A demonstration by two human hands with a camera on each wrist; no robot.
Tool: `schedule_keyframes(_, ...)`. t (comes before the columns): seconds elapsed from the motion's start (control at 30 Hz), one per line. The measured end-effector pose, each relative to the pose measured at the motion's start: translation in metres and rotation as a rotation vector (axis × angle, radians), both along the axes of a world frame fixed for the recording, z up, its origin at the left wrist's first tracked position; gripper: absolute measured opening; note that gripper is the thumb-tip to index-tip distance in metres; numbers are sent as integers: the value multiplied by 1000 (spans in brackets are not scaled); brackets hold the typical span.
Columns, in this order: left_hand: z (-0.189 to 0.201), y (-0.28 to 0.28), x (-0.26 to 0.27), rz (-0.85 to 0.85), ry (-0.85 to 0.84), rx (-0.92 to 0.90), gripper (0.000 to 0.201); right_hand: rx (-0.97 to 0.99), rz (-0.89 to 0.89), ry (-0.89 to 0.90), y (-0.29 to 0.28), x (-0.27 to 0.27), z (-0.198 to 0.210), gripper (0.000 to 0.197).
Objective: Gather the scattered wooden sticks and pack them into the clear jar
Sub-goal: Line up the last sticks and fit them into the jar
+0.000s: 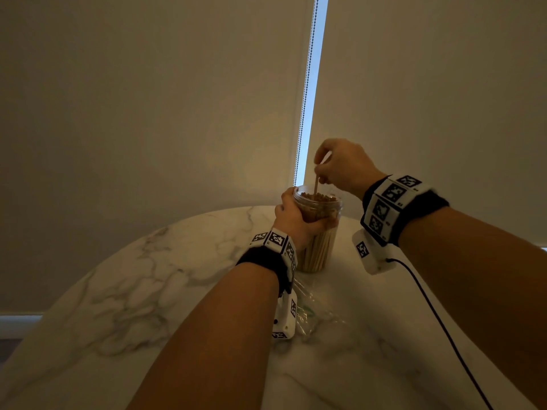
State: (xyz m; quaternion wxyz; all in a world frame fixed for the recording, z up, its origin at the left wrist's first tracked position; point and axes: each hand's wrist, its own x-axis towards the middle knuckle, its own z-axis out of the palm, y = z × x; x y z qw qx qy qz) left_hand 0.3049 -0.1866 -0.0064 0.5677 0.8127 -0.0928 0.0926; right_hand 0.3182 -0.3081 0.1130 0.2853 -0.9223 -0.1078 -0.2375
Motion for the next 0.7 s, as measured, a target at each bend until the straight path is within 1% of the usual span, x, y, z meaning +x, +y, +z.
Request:
schedule_keyframes(0.03, 0, 0, 0, -1, 1, 1, 120, 69, -23, -17, -3, 0, 0, 9)
schedule_keyframes(0.07, -1, 0, 0, -4, 4, 2, 121, 55, -29, 18, -4, -1, 1, 8)
schedule_keyframes(0.1, 0, 0, 0, -6, 7, 2, 121, -61, -29, 97, -4, -2, 0, 6)
schedule_keyframes(0.13, 0, 1, 0, -9, 13, 3, 120, -238, -28, 193, -2, -3, -1, 8)
schedule_keyframes(0.17, 1, 1, 0, -11, 16, 7, 120, -404, -28, 262, 2, -5, -3, 14)
schedule_keyframes(0.2, 2, 1, -1, -11, 20, 13, 119, -515, -37, 303, 6, -6, -3, 22)
schedule_keyframes(0.23, 2, 0, -1, -10, 21, 15, 120, -575, -49, 322, 9, -8, -1, 30)
schedule_keyframes(0.27, 2, 1, -1, -9, 22, 15, 120, -605, -60, 327, 12, -11, 2, 37)
schedule_keyframes(0.3, 2, 0, -2, -7, 22, 14, 119, -621, -62, 324, 14, -13, 5, 39)
schedule_keyframes(0.37, 3, 0, -3, 4, 18, 17, 116, -633, -16, 348, 16, -14, 8, 27)
schedule_keyframes(0.4, 3, 0, -3, 8, 15, 20, 115, -648, 14, 359, 16, -14, 7, 26)
schedule_keyframes(0.47, 3, 1, -4, 6, 23, 27, 117, -665, 19, 325, 15, -14, 4, 28)
schedule_keyframes(0.57, 3, 0, -4, 4, 35, 30, 120, -676, -26, 201, 13, -13, -1, 20)
schedule_keyframes(0.63, 4, -1, -5, 18, 33, 30, 117, -744, -43, 117, 16, -15, -7, 18)
schedule_keyframes(0.7, 4, -2, -6, 32, 25, 29, 114, -775, -51, 90, 19, -14, -11, 20)
